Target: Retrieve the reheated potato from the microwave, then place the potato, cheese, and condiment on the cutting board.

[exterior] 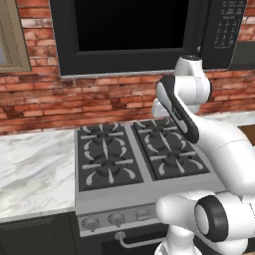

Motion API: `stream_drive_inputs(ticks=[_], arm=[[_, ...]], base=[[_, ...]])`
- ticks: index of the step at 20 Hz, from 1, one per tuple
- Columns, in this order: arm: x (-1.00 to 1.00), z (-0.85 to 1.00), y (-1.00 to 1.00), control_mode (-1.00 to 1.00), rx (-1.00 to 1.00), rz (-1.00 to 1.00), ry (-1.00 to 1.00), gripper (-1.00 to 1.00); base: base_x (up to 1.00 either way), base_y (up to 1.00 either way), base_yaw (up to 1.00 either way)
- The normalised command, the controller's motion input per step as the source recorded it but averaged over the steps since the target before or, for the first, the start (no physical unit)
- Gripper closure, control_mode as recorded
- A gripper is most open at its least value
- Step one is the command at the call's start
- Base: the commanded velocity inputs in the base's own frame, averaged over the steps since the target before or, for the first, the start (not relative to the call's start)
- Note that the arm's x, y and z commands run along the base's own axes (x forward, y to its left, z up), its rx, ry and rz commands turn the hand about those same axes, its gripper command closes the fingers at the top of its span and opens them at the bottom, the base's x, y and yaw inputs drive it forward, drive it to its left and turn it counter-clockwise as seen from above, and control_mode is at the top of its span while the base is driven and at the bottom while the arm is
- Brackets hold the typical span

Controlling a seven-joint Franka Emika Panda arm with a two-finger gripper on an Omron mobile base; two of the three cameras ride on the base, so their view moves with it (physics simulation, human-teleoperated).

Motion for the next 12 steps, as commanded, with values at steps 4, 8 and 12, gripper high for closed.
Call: stream_drive_inputs(ticks=[4,8,12], arm=[[-0.06,0.0,0.0,-1.0,0.0,0.0,-0.01,-1.0],[-0.24,0.01,-0.01,-1.0,0.0,0.0,-0.19,-1.0],[-0.21,0.11,-0.03,-1.0,0.0,0.0,-0.27,-1.0]], base=[[0.0,0.0,0.0],[0.0,0.0,0.0],[0.0,0.0,0.0]])
